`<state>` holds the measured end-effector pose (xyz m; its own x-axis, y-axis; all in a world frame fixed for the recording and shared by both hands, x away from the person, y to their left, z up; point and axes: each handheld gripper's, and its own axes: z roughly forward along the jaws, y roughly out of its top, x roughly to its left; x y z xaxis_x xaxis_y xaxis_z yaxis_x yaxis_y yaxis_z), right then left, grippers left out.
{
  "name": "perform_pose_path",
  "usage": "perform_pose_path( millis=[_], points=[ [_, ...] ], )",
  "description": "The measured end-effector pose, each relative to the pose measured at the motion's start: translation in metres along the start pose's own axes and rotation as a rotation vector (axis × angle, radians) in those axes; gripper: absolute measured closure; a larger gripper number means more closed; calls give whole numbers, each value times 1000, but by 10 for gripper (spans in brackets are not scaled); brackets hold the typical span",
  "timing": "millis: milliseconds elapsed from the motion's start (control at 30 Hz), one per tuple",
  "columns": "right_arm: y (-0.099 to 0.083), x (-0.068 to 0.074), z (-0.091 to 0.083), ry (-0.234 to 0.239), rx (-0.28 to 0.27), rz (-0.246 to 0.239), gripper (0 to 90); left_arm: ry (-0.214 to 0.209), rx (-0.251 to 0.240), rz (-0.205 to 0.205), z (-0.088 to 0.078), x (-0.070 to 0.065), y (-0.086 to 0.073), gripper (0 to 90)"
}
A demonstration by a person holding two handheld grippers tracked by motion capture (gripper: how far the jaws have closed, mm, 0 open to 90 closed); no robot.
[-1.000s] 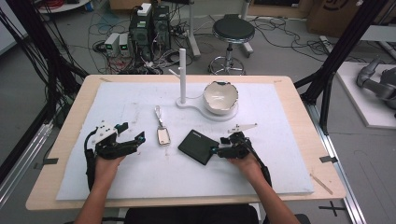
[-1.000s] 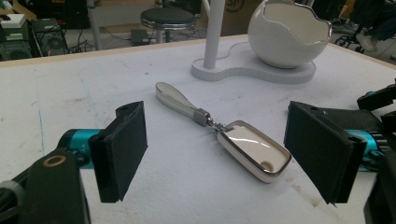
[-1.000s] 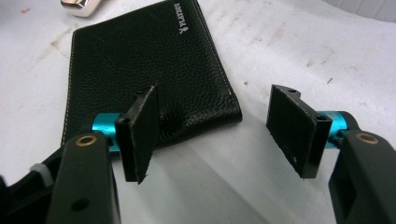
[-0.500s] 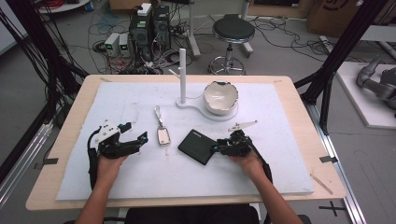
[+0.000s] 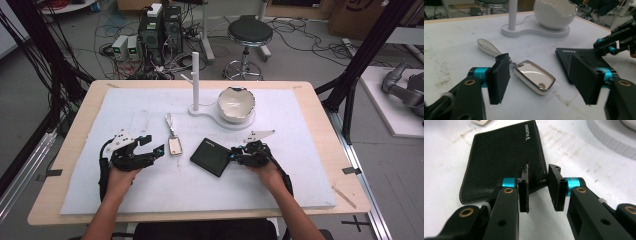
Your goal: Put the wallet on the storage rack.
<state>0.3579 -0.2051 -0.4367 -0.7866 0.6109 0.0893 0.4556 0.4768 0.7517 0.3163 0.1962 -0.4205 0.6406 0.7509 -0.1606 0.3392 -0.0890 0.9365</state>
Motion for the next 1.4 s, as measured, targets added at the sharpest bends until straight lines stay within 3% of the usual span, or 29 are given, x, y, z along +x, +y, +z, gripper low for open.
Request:
perform_pose_path(
  millis=[100,133,167,200,267,300,367,533,633,800,900,1133,1267,1400],
  points=[
    [2,3,-3,-9,-28,-46,764,-40,-1,-10,7,-6,5,343],
    [2,3,-4,-12,-30,-57,765,-67,26,-3,15,-10,6,332],
    [2,3,-4,-12,-30,-57,765,-67,26,-3,15,-10,6,332],
    [3,4,-5,-10,-37,-73,765,-92,72,7,26,-13,5,332],
    [3,6,-5,-15,-41,-88,765,-105,96,7,32,-15,5,332],
    [4,6,-6,-15,-45,-93,765,-127,148,5,44,-19,5,332],
    [5,7,-7,-16,-47,-103,765,-146,181,-2,54,-24,4,338],
    [6,9,-6,-14,-46,-123,765,-169,272,1,74,-32,2,367],
    [6,9,-6,-13,-52,-134,764,-161,305,2,83,-32,3,363],
    [6,9,-6,-12,-54,-137,764,-188,364,6,95,-33,3,364],
    [6,9,-6,-12,-54,-137,764,-198,381,1,98,-33,2,376],
    [6,9,-5,-10,-49,-137,763,-257,413,-47,105,-31,1,533],
    [6,8,-4,-10,-44,-133,762,-252,409,-57,105,-31,1,553],
    [6,7,-4,-6,-36,-128,760,-233,400,-64,103,-29,2,651]
  ],
)
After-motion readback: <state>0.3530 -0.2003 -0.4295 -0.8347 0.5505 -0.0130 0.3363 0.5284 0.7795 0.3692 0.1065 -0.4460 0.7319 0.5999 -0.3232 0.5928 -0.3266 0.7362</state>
